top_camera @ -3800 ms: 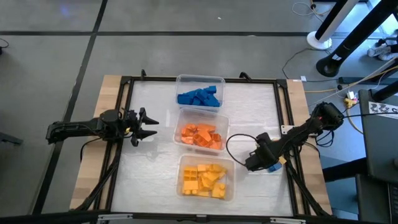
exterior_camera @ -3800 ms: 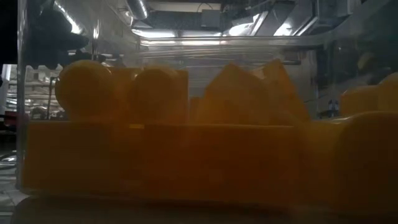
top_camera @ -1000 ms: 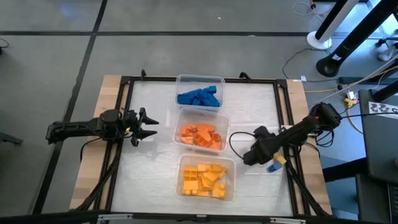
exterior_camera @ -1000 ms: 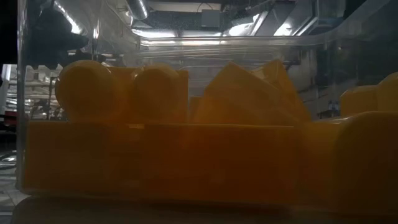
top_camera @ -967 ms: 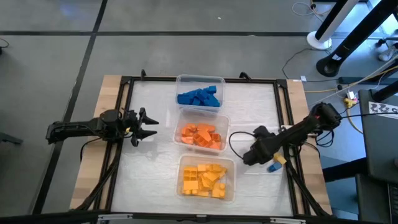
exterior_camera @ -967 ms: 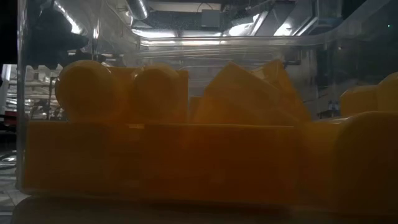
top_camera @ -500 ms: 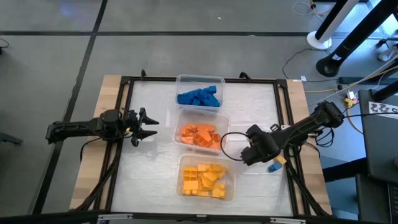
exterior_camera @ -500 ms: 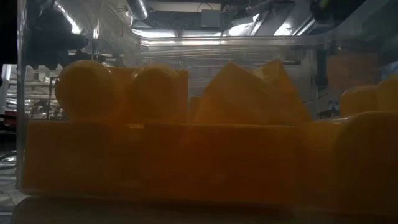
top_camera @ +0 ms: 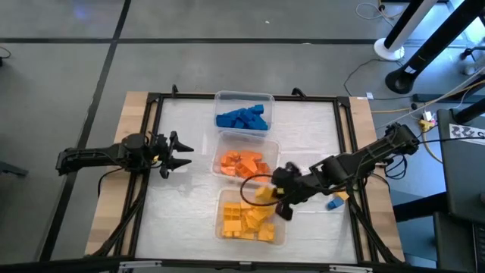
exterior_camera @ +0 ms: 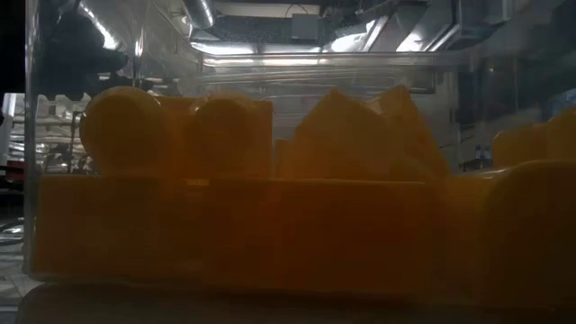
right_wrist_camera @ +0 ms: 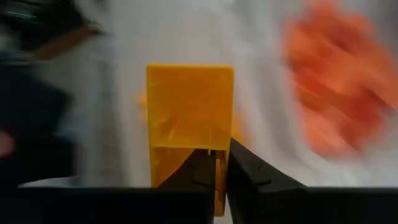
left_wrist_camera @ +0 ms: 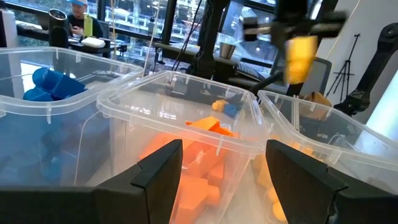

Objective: Sort blocks
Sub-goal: Put the yellow game piece into the bottom transparent bin

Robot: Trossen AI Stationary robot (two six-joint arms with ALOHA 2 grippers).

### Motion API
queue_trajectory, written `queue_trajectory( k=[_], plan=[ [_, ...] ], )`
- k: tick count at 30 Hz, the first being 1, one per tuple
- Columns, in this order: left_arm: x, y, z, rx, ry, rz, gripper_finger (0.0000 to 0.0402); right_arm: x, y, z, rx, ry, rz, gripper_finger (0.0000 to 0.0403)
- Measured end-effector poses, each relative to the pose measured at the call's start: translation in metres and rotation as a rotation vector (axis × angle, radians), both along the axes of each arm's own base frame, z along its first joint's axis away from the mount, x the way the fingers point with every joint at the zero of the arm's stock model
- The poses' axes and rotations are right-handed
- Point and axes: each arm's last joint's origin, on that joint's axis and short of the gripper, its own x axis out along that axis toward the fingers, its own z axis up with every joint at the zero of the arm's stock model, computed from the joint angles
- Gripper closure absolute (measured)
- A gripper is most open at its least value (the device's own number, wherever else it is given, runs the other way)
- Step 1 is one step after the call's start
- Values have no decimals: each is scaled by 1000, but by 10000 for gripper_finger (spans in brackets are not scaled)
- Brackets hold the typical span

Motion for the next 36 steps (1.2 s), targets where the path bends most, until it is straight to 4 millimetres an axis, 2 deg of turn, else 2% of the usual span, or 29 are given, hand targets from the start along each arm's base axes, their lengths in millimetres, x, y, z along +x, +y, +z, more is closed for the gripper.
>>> queue_trajectory(
  k=[3, 6, 12, 19, 24, 30, 33, 36],
  plan=[
    [0, 0, 0, 0, 0, 0, 180, 14, 9, 7, 33, -144, 126, 372],
    [0, 0, 0, 0, 0, 0, 180, 23, 14, 7, 13, -214, 176, 367],
    [0, 0, 0, 0, 0, -1, 180, 27, 17, 1, 50, -188, 225, 350],
    [0, 0, 0, 0, 0, -1, 180, 27, 18, 0, 56, -180, 229, 283],
    [0, 0, 0, 0, 1, 0, 180, 26, 18, -2, 62, -159, 241, 252],
    [0, 0, 0, 0, 0, 0, 180, 25, 22, -4, 143, -111, 330, 250],
    [0, 0, 0, 0, 0, -1, 180, 20, 22, -9, 186, -24, 360, 252],
    [0, 0, 0, 0, 0, 0, 180, 11, 17, -18, 214, 137, 263, 255]
  ],
)
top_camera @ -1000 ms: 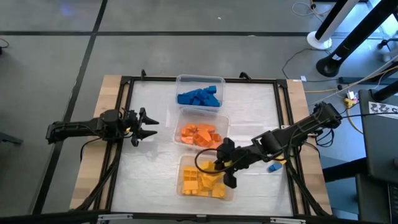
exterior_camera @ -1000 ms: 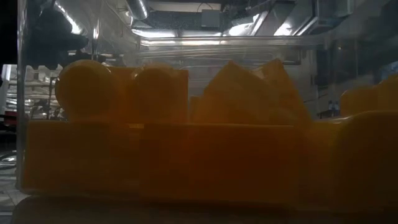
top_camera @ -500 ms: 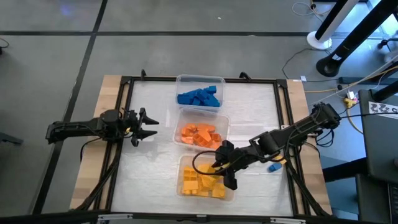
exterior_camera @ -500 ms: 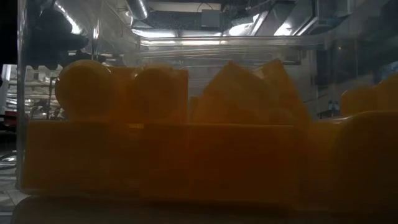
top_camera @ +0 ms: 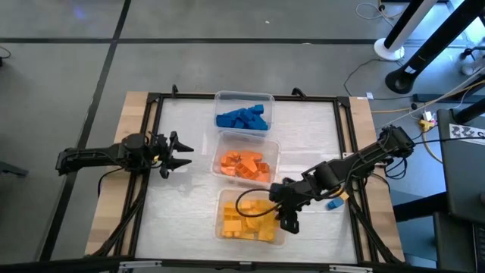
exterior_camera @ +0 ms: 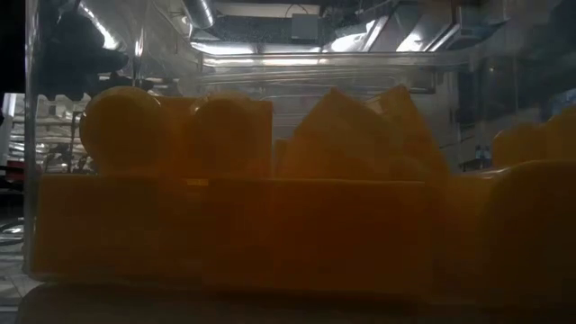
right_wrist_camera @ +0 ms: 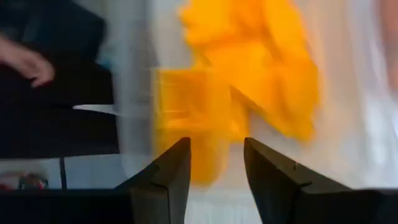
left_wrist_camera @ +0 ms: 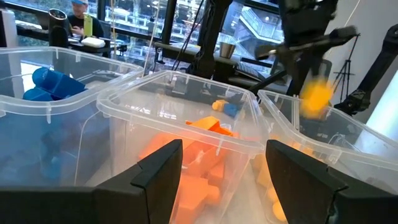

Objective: Sort blocks
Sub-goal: Put the yellow game piece into the bottom transparent bin, then put the blue game piece into the top transparent bin

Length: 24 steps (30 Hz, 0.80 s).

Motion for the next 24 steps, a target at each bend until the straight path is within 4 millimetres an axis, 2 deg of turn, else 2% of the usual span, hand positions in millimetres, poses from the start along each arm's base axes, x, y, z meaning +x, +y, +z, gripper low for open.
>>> queue_trajectory(
  k=[3, 5, 8, 12, 16, 24],
  plan=[
    [0, 0, 0, 0, 0, 0, 180, -4, -3, -8, 4, 128, -118, 257],
    [0, 0, 0, 0, 0, 0, 180, -2, -2, -8, 16, 128, -134, 257],
    [0, 0, 0, 0, 0, 0, 180, 1, 0, -4, 15, 48, -78, 257],
    [0, 0, 0, 0, 0, 0, 180, -4, 1, 0, -13, 24, 32, 257],
    [0, 0, 0, 0, 1, 0, 180, -20, 1, 0, -50, 131, 178, 257],
    [0, 0, 0, 0, 1, 0, 180, -65, 6, -9, -246, 444, 369, 257]
  ],
)
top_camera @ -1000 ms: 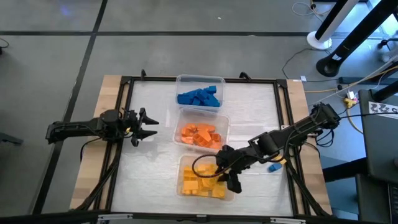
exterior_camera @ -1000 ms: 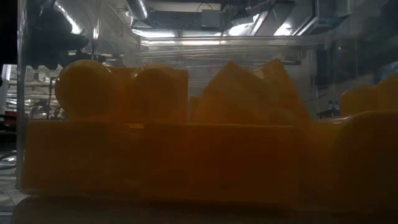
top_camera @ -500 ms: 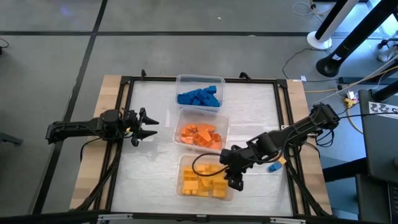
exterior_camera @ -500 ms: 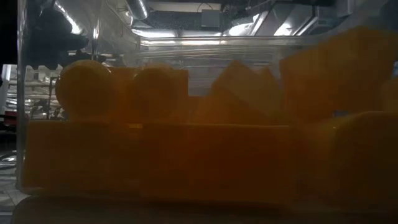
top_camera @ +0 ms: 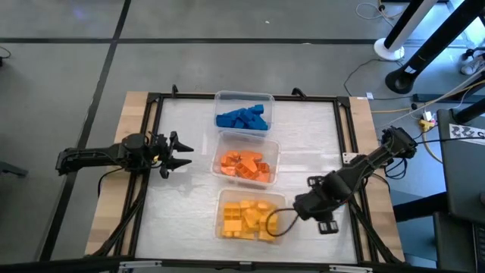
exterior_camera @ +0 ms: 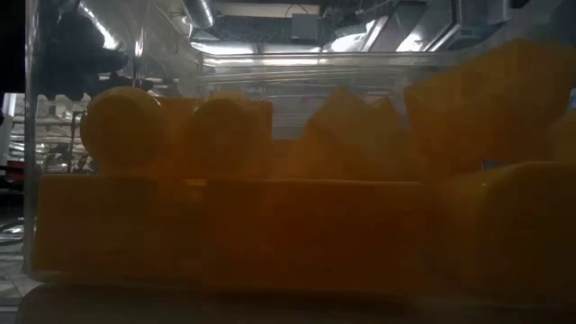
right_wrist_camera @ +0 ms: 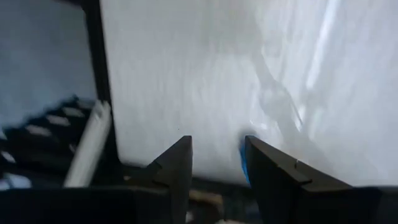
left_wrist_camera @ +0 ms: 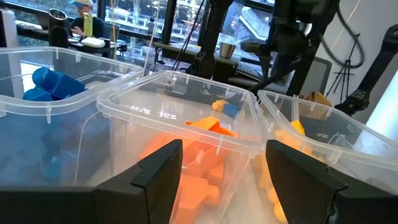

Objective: Sort blocks
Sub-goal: Put the blue game piece into the top transparent bin

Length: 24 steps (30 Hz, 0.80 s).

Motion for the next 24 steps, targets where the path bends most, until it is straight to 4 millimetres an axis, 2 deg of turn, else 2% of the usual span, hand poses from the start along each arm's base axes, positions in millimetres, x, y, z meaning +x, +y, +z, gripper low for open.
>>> queue_trajectory(
  k=[3, 6, 11, 15, 19, 24],
  plan=[
    [0, 0, 0, 0, 0, 0, 180, -12, 5, -1, -57, 50, 41, 257],
    [0, 0, 0, 0, 1, 0, 180, -18, 11, -1, -116, 21, 76, 257],
    [0, 0, 0, 0, 1, 0, 180, -21, 13, -1, -150, 8, 59, 256],
    [0, 0, 0, 0, 1, 0, 180, -21, 12, -2, -164, 16, 38, 237],
    [0, 0, 0, 0, 2, 0, 180, -24, 10, -13, -207, 44, 39, 201],
    [0, 0, 0, 0, 1, 0, 180, -31, 4, -39, -270, 125, 63, 170]
  ],
)
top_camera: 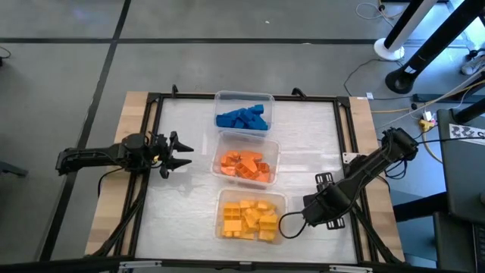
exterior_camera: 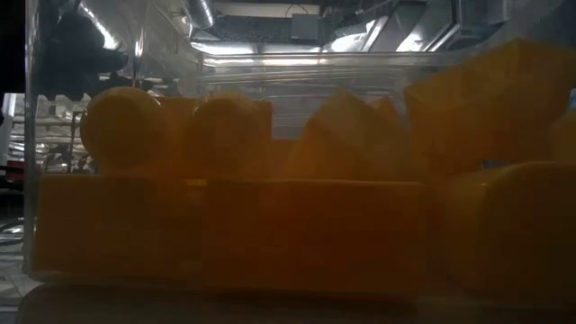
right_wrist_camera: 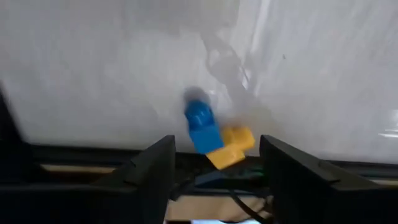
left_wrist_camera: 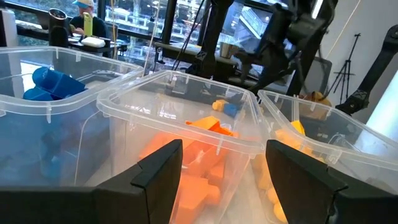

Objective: Sort blocks
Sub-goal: Put the blue game piece into the top transparent bin

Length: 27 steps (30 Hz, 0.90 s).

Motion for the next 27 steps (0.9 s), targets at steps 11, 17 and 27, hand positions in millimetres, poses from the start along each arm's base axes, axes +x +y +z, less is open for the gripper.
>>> queue_trajectory(
  k=[11, 17, 27],
  plan=[
    [0, 0, 0, 0, 0, 0, 180, -22, -13, -55, 36, 220, 125, 176],
    [0, 0, 0, 0, -1, 0, 180, -20, -12, -70, 85, 170, 166, 178],
    [0, 0, 0, 0, -2, 0, 180, -27, -14, -86, 166, 217, 160, 178]
  ],
)
